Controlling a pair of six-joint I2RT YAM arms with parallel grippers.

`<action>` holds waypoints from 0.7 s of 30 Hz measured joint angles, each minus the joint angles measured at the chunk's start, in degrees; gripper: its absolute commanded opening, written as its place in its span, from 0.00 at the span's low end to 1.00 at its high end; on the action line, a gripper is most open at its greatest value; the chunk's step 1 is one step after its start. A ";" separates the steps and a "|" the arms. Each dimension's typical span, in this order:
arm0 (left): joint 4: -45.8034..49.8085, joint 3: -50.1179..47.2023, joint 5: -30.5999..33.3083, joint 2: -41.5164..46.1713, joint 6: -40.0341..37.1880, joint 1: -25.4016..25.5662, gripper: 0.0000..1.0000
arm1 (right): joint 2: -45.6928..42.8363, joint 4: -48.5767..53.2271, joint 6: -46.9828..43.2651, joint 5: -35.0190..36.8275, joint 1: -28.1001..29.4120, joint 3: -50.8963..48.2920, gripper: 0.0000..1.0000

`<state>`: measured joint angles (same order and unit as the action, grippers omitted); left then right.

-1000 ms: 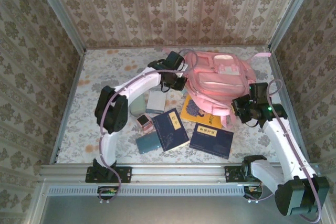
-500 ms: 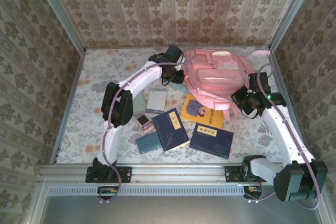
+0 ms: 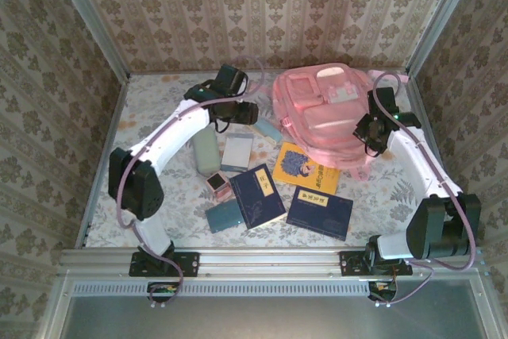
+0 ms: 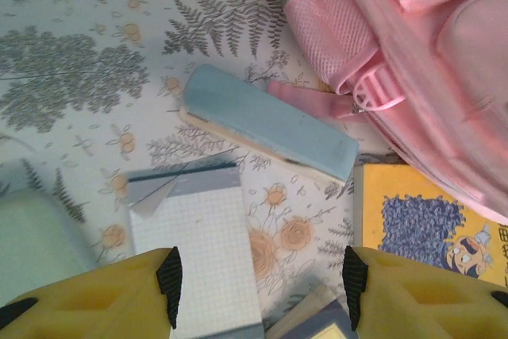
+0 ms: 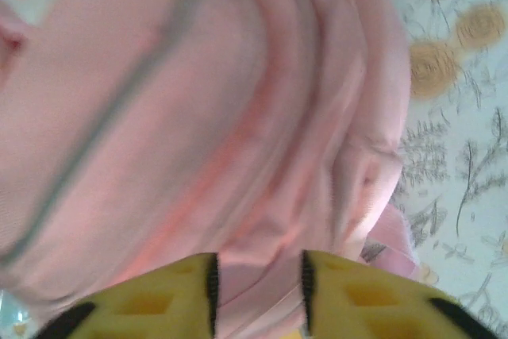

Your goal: Pack the student bag

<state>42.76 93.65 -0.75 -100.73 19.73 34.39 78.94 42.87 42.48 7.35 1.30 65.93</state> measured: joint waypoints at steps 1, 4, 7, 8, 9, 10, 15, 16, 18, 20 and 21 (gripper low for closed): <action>0.24 -1.33 0.42 1.36 0.04 -0.09 0.61 | -0.22 -0.28 -0.87 0.24 0.37 0.02 0.57; 1.03 -6.27 0.70 4.85 0.92 -0.85 0.66 | -0.79 -0.39 -4.20 2.38 3.28 0.24 0.67; 1.81 -11.89 0.61 9.01 2.67 -3.02 0.69 | -2.16 -0.92 -9.33 4.52 11.08 0.48 0.71; 2.08 -13.31 0.59 10.51 3.23 -4.00 0.70 | -2.67 -1.31 -10.82 4.44 13.86 0.52 0.74; 2.21 -14.40 0.57 12.09 3.78 -5.03 0.70 | -3.21 -1.95 -12.66 3.85 16.90 0.57 0.77; 2.32 -15.34 0.59 13.86 4.48 -6.14 0.71 | -3.54 -2.49 -14.23 2.84 19.43 0.70 0.78; 2.25 -17.57 0.55 20.41 6.21 -10.80 0.70 | -3.08 -3.67 -19.26 -0.35 27.96 1.55 0.79; 2.29 -17.75 0.57 20.87 6.21 -11.30 0.70 | -2.86 -3.63 -19.71 -1.53 29.16 1.55 0.79; 2.25 -17.97 0.57 20.96 6.21 -11.43 0.71 | -2.10 -3.67 -20.04 -4.00 30.49 1.55 0.79; 2.25 -18.97 0.59 20.98 6.32 -11.23 0.72 | -0.46 -3.61 -20.26 -5.20 32.41 1.75 0.81; 2.25 -19.67 0.59 21.09 6.58 -11.30 0.72 | 1.07 -3.39 -20.41 -5.46 34.45 2.32 0.82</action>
<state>45.01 73.97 -0.16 -79.64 26.30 23.09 80.01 39.48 22.06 1.89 35.75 68.25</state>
